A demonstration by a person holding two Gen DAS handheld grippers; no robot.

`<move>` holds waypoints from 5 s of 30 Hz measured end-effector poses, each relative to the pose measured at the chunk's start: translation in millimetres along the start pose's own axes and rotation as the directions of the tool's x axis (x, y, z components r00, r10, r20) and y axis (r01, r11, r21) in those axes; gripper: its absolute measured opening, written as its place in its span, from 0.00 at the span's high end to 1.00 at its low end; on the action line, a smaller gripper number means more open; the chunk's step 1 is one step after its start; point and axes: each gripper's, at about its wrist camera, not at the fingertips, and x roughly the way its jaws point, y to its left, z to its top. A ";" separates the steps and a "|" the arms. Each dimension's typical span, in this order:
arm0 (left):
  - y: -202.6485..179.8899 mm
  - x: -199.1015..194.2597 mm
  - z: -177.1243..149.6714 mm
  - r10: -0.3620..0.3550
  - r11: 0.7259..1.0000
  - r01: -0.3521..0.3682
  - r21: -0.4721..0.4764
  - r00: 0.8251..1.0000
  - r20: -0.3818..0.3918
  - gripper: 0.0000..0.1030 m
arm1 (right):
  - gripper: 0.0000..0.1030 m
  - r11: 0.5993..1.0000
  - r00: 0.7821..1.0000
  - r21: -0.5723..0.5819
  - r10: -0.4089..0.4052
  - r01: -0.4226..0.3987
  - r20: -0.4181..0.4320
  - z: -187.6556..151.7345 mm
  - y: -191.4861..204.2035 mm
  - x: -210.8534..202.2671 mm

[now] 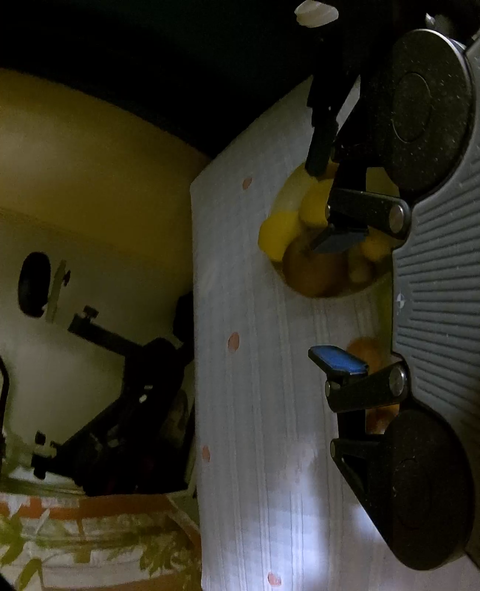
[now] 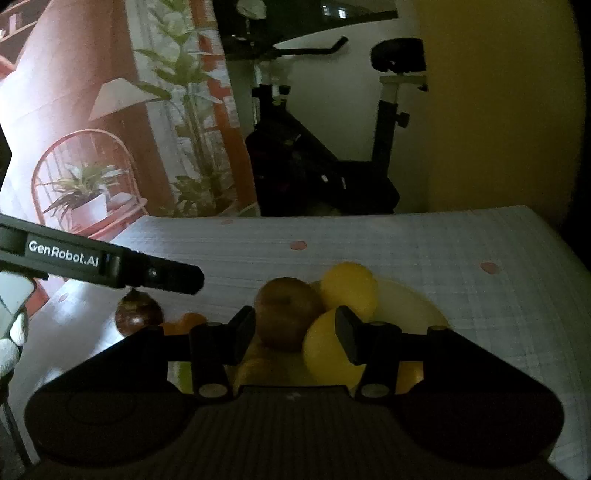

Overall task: Organize fruits
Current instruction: 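Carry the grapefruit onto the plate and open both tools to release, then withdraw both open tools from the plate toward the loose green apples, then close the left tool on the yellow-green apple while the right tool closes on the green apple, then lift the yellow-green apple with the left tool while the right tool lifts the green apple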

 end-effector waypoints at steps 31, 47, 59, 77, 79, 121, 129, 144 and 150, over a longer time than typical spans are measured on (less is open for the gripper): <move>69.7 -54.0 -56.4 0.034 0.998 -0.034 -0.049 0.999 -0.014 0.44 | 0.52 0.988 0.990 -0.107 0.102 -0.112 -0.098 -11.5 59.5 8.3; 44.9 -38.3 -95.2 -0.023 0.998 0.019 -0.065 0.997 -0.068 0.43 | 0.58 0.988 0.987 -0.100 0.103 -0.116 -0.125 -28.1 59.4 8.0; 34.6 -21.2 -109.6 -0.031 0.999 0.025 -0.046 0.991 -0.131 0.43 | 0.58 0.988 0.984 -0.094 0.109 -0.123 -0.144 -35.1 58.8 12.5; 55.7 -25.8 -105.2 0.041 0.994 -0.046 -0.100 0.998 -0.052 0.54 | 0.58 0.981 0.980 -0.141 0.111 -0.134 -0.164 -32.9 65.7 30.1; 57.3 -25.8 -105.1 0.048 0.993 -0.052 -0.105 0.998 -0.047 0.54 | 0.58 0.979 0.980 -0.154 0.104 -0.130 -0.168 -31.6 66.9 35.1; 59.4 -19.5 -117.9 0.082 0.990 -0.089 -0.109 0.994 -0.071 0.52 | 0.56 0.956 0.974 -0.259 0.082 -0.137 -0.213 -23.7 82.6 74.8; 67.5 -22.3 -120.6 0.070 0.987 -0.078 -0.138 0.996 -0.063 0.53 | 0.54 0.957 0.972 -0.267 0.054 -0.115 -0.227 -24.4 87.5 81.0; 68.8 -22.0 -121.3 0.062 0.986 -0.070 -0.151 0.996 -0.059 0.53 | 0.53 0.967 0.974 -0.223 0.076 -0.125 -0.215 -26.7 86.9 67.4; 68.9 -21.1 -121.3 0.060 0.986 -0.069 -0.154 0.997 -0.058 0.53 | 0.52 0.963 0.974 -0.232 0.087 -0.136 -0.210 -27.6 89.7 63.2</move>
